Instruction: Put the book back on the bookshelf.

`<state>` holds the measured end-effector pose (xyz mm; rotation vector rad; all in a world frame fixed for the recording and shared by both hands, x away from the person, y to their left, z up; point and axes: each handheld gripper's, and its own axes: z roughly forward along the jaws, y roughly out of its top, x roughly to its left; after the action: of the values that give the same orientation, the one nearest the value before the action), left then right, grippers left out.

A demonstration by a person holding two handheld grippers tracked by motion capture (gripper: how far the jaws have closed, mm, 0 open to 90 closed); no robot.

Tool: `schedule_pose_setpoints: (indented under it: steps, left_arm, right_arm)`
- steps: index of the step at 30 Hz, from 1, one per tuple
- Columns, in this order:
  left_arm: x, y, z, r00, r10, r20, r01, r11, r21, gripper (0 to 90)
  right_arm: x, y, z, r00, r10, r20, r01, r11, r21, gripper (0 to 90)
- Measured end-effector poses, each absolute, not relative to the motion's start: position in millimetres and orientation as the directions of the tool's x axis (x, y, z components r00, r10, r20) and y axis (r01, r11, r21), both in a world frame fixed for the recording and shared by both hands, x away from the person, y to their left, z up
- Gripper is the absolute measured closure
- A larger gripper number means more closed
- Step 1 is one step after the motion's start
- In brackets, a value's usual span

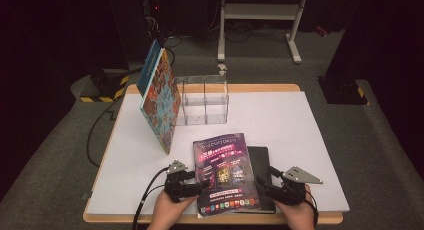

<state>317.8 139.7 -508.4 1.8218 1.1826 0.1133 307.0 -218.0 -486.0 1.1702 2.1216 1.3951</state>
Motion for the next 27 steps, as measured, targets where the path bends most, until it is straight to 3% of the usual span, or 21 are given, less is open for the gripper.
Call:
schedule_pose_setpoints:
  steps: [13, 23, 27]
  left_arm:
    - [333, 117, -501, 0.561, 0.719, -0.411, 0.668, -0.100, 0.738, 30.8]
    - [329, 96, -486, 0.642, 0.693, -0.328, 0.591, -0.175, 0.787, 29.7]
    - [327, 102, -484, 0.637, 0.694, -0.335, 0.576, -0.139, 0.805, 33.1]
  right_arm:
    - [311, -229, -482, -0.570, 0.807, 0.157, 0.443, 0.141, 0.885, 39.9]
    - [311, -236, -479, -0.548, 0.820, 0.165, 0.441, 0.116, 0.890, 39.0]
    - [312, -236, -480, -0.549, 0.819, 0.166, 0.442, 0.116, 0.889, 38.7]
